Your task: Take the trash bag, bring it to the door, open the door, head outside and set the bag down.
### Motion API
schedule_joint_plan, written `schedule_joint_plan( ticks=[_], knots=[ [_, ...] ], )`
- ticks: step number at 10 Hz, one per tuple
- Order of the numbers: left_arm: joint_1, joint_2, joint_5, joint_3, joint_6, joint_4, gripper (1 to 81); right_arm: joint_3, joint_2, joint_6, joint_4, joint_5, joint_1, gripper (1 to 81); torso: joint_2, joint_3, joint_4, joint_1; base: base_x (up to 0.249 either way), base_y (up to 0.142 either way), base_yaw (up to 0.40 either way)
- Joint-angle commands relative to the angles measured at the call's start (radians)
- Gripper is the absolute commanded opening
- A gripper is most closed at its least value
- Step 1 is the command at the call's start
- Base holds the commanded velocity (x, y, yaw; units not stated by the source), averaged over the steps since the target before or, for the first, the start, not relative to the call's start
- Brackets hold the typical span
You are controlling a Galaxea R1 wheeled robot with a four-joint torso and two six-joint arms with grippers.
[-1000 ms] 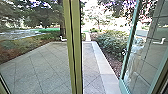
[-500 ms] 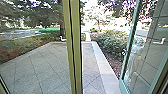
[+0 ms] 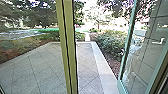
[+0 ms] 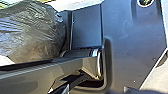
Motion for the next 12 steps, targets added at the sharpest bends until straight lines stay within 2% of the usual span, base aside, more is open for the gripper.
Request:
schedule_joint_plan(
  ticks=[1,12],
  knots=[
    [-0.049,-0.005,0.060,0.004,0.006,0.009,1.0,0.016,0.016,-0.013,-0.011,-0.060,0.049,81.1,0.000,0.000,0.000,0.000,0.000,-0.082,0.000],
    [-0.049,-0.003,0.058,0.004,0.006,0.009,1.0,-0.003,0.024,-0.013,-0.011,-0.054,0.044,81.1,0.000,0.000,0.000,0.000,0.000,-0.103,0.000]
  ],
)
